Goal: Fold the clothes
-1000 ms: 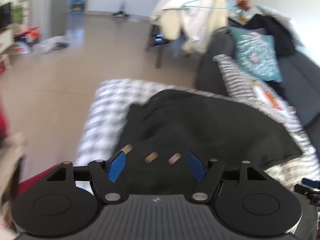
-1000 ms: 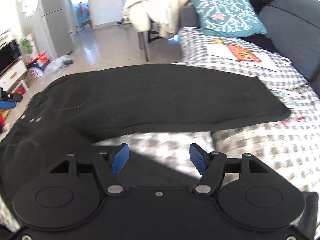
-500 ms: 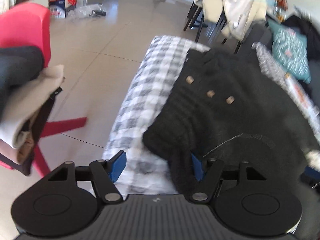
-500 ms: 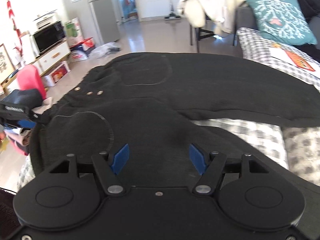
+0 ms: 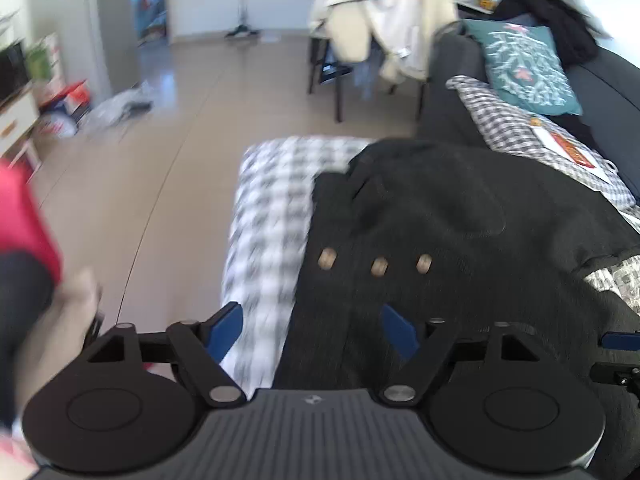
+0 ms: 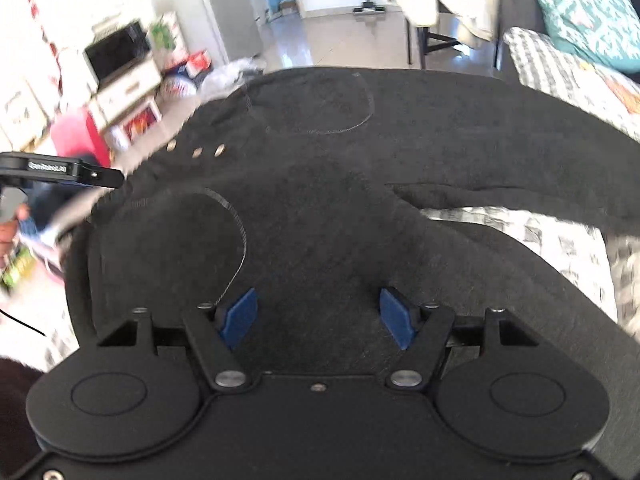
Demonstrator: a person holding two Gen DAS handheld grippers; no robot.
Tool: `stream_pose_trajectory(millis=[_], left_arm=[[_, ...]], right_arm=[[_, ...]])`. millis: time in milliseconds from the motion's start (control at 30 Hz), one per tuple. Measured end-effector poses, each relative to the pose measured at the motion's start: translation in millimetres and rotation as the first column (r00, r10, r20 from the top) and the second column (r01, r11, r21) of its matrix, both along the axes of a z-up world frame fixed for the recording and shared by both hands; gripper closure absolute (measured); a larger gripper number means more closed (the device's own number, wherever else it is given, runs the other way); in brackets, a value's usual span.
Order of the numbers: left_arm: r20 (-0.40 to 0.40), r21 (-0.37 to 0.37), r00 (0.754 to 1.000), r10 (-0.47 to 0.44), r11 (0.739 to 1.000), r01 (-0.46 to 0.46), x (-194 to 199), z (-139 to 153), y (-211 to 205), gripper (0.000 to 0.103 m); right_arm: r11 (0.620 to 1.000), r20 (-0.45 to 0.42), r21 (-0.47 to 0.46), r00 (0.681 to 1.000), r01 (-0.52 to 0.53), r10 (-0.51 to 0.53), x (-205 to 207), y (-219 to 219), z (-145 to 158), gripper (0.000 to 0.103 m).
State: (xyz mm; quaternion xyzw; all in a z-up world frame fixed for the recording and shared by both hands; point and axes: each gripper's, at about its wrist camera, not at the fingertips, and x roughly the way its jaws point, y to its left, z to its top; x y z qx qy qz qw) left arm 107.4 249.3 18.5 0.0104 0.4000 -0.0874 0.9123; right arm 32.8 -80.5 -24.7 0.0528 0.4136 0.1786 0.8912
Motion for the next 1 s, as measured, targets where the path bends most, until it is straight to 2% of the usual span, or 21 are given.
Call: stream_pose_trajectory(millis=[200, 300, 500, 667, 800, 900, 933, 967, 1000], left_arm=[[0.033, -0.005, 0.993, -0.114, 0.993, 0.114, 66.1, -9.5, -34.1, 0.024], [0.059, -0.005, 0.99, -0.131, 0.991, 0.131, 96.9, -18.8, -49.4, 0.023], [0.045, -0.015, 0.987, -0.152, 0.988, 0.153, 155.9, -45.2, -74.9, 0.023], [0.02, -0.057, 0.984, -0.175, 0.983, 0.176, 189.6, -58.6, -83.5, 0.023], [0.017, -0.1, 0.983, -0.185, 0.978, 0.185, 199.0, -62.2, -85.2, 0.022], [0.046, -0.109, 0.978, -0.202, 0.972, 0.206, 193.0, -61.0, -85.5, 0.038], [0.068, -0.101, 0.977, -0.201, 0.973, 0.207, 188.6, -59.7, -86.0, 0.048], [0.094, -0.089, 0.976, -0.198, 0.974, 0.206, 183.8, -58.3, -86.4, 0.062], [0.122, -0.08, 0.974, -0.191, 0.976, 0.202, 178.0, -56.3, -85.9, 0.068]], right_arm=[[0.989, -0.017, 0.078, 0.992, 0.128, -0.127, 9.9, -25.5, 6.6, 0.033], [0.983, -0.034, 0.096, 0.988, 0.154, -0.152, 19.2, -34.0, 6.6, 0.033], [0.98, -0.051, 0.101, 0.985, 0.169, -0.165, 32.2, -43.9, 5.0, 0.033], [0.966, -0.064, 0.153, 0.978, 0.208, -0.2, 34.8, -56.2, 7.1, 0.033], [0.948, -0.065, 0.174, 0.963, 0.267, -0.26, 33.6, -68.0, 9.7, 0.033], [0.934, -0.08, 0.18, 0.951, 0.309, -0.299, 33.2, -76.5, 8.2, 0.033], [0.931, -0.084, 0.183, 0.948, 0.317, -0.306, 33.4, -78.1, 7.6, 0.033], [0.925, -0.092, 0.187, 0.943, 0.331, -0.319, 33.5, -81.2, 6.4, 0.033], [0.923, -0.094, 0.186, 0.941, 0.338, -0.325, 33.7, -82.4, 6.1, 0.033]])
